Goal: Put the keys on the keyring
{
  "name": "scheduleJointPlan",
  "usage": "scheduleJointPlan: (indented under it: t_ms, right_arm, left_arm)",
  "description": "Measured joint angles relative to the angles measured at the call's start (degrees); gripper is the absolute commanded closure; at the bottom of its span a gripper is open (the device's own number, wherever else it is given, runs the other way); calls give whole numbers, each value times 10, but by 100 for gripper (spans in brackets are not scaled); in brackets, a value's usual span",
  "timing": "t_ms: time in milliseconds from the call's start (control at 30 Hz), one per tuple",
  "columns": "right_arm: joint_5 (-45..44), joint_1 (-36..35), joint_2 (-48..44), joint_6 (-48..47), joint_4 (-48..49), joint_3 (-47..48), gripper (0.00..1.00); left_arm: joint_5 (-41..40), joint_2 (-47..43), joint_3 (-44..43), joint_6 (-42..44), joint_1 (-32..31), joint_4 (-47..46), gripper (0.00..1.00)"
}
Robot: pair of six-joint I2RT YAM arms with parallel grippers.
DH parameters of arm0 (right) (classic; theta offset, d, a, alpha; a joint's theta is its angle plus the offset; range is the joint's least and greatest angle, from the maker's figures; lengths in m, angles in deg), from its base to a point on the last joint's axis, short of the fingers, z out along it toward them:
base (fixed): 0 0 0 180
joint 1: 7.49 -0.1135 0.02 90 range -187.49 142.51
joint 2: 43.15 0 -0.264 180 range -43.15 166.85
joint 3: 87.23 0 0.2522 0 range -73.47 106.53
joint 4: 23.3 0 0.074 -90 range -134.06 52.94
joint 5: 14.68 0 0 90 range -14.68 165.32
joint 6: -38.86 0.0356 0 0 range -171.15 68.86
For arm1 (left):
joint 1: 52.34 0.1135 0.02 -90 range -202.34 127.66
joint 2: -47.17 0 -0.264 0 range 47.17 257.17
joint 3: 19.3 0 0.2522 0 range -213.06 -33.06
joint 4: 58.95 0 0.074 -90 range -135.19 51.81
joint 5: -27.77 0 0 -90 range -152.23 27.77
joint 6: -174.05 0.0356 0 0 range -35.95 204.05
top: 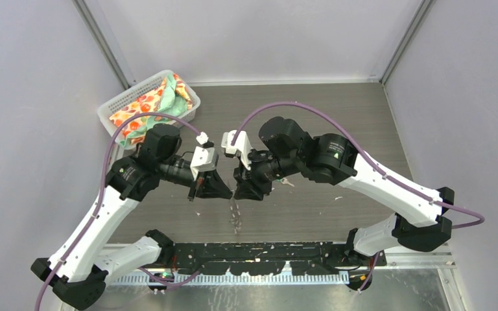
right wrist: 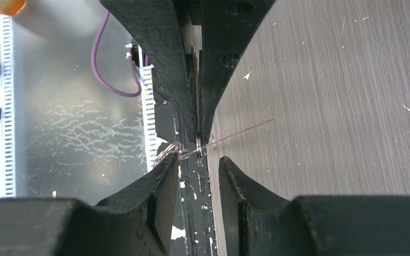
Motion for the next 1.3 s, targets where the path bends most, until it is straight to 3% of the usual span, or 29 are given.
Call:
scheduleJointPlan:
  t_ms: [200, 400, 533, 667, 733, 1000, 1300]
  right_arm:
    - [12, 0, 14, 0, 1, 6, 73]
    - [16, 0, 18, -5, 1, 7, 99]
    - [16, 0, 18, -10, 1, 8, 99]
    - [14, 0, -7, -10, 48, -36, 99]
    - [12, 0, -41, -10, 101, -92, 99]
    - [-14, 0, -177, 15, 325, -294, 99]
    - [-31, 0, -204, 45, 487, -360, 99]
  left_arm:
    - [0, 7, -2, 4, 0, 2, 100]
    - [2, 8, -3, 4, 0, 4, 100]
    - [5, 8, -4, 3, 0, 5, 100]
    - [3, 8, -4, -15, 0, 3, 73]
    - [5, 8, -4, -26, 0, -12, 65]
    - [3, -37, 1, -72, 0, -62, 65]
    - [-17, -68, 26, -97, 0, -96, 68]
